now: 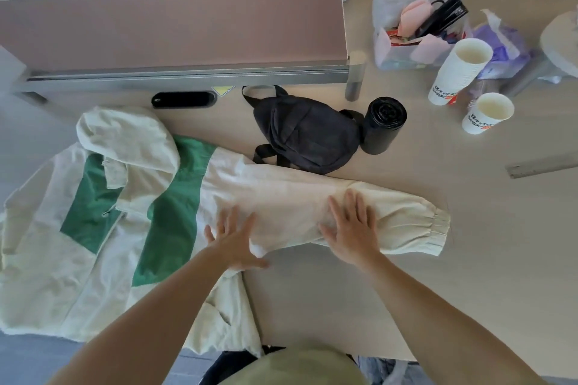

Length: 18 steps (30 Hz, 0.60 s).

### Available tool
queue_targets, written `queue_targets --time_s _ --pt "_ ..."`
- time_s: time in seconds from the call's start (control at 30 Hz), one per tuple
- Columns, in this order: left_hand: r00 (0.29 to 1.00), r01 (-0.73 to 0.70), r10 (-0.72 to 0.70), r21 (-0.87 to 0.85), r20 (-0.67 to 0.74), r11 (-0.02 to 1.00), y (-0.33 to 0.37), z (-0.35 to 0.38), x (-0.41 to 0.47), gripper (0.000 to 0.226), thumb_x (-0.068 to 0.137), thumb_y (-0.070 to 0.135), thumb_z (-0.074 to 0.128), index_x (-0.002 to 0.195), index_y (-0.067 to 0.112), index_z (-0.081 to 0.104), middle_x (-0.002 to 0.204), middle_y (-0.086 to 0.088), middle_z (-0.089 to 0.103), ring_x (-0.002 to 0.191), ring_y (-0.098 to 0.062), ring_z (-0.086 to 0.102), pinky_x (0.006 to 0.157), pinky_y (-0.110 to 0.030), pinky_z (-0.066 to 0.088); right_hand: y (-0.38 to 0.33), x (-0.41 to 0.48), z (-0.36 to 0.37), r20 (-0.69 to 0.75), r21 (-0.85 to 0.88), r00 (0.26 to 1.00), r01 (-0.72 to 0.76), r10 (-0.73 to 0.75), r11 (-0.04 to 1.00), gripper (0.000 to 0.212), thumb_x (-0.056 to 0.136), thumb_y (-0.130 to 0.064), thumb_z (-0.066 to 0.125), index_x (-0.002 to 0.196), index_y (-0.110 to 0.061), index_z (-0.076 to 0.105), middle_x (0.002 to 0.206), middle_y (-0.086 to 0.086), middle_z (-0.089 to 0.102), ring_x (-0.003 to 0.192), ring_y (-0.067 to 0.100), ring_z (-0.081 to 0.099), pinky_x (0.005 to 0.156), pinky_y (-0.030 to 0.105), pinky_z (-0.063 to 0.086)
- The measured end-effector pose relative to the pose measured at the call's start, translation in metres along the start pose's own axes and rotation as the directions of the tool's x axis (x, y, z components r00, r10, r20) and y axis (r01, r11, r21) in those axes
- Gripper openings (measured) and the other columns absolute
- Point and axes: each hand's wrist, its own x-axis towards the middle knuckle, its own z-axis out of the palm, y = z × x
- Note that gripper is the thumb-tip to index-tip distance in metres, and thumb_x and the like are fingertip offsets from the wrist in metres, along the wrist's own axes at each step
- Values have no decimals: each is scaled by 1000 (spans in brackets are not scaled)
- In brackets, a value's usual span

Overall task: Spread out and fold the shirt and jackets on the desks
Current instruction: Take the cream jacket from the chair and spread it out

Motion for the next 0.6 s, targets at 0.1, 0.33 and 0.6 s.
queue_targets --time_s 0.1,0.33,0.6 --pt "990 55 -51 28 -128 998 -20 20 -10 96 88 57 62 152 49 -9 162 -1 -27 150 -36 -19 118 -63 13 16 19 -8 -10 -64 999 49 -50 997 80 85 -78 4 155 -43 -11 163 3 -26 150 28 -25 119 53 -10" --pt "861 -95 -86 -324 -502 941 -44 10 -3 47 94 1 48 137 16 54 140 -9 46 114 -35 57 94 -48 53 46 28 -31 -135 9 983 125 -122 992 73 95 -56 47 157 -27 21 167 5 6 153 28 4 121 49 10" --pt "790 -190 -130 -441 -600 877 -56 -20 -5 32 87 -1 46 111 16 58 100 -5 60 88 -30 59 78 -46 53 56 -25 -17 -170 -182 975 114 -146 977 56 84 -62 42 122 -23 60 126 1 51 119 31 40 102 47 29"
